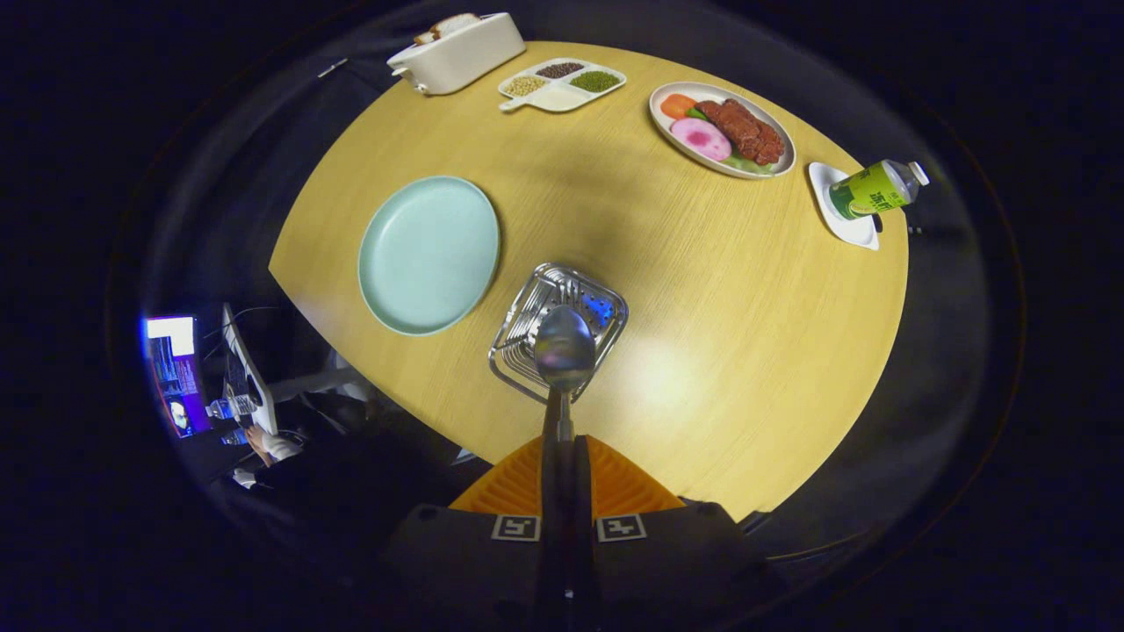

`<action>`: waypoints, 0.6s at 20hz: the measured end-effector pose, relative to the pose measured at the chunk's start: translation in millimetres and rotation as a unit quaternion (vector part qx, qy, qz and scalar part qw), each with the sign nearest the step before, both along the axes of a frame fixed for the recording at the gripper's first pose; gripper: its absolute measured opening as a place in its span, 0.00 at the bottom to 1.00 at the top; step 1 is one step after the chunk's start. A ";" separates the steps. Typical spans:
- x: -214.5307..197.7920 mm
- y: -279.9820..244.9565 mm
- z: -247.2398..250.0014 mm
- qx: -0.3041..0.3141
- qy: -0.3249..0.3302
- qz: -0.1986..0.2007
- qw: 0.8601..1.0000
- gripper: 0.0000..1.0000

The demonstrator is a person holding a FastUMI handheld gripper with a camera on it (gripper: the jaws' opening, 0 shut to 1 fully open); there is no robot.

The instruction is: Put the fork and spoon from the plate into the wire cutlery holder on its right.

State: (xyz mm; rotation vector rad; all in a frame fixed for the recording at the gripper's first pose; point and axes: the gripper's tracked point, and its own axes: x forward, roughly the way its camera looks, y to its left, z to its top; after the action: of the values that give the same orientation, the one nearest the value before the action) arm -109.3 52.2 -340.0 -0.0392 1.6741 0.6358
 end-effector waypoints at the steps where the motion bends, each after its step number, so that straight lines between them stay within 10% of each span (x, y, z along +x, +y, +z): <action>1: 1.1 1.1 -4.1 -0.007 0.008 0.004 1.000 0.09; 12: 15.8 31.3 -31.0 -0.043 0.060 0.042 0.996 0.09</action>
State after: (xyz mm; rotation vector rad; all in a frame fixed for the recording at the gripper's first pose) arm -93.5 83.5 -371.0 -0.1358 1.8231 0.6386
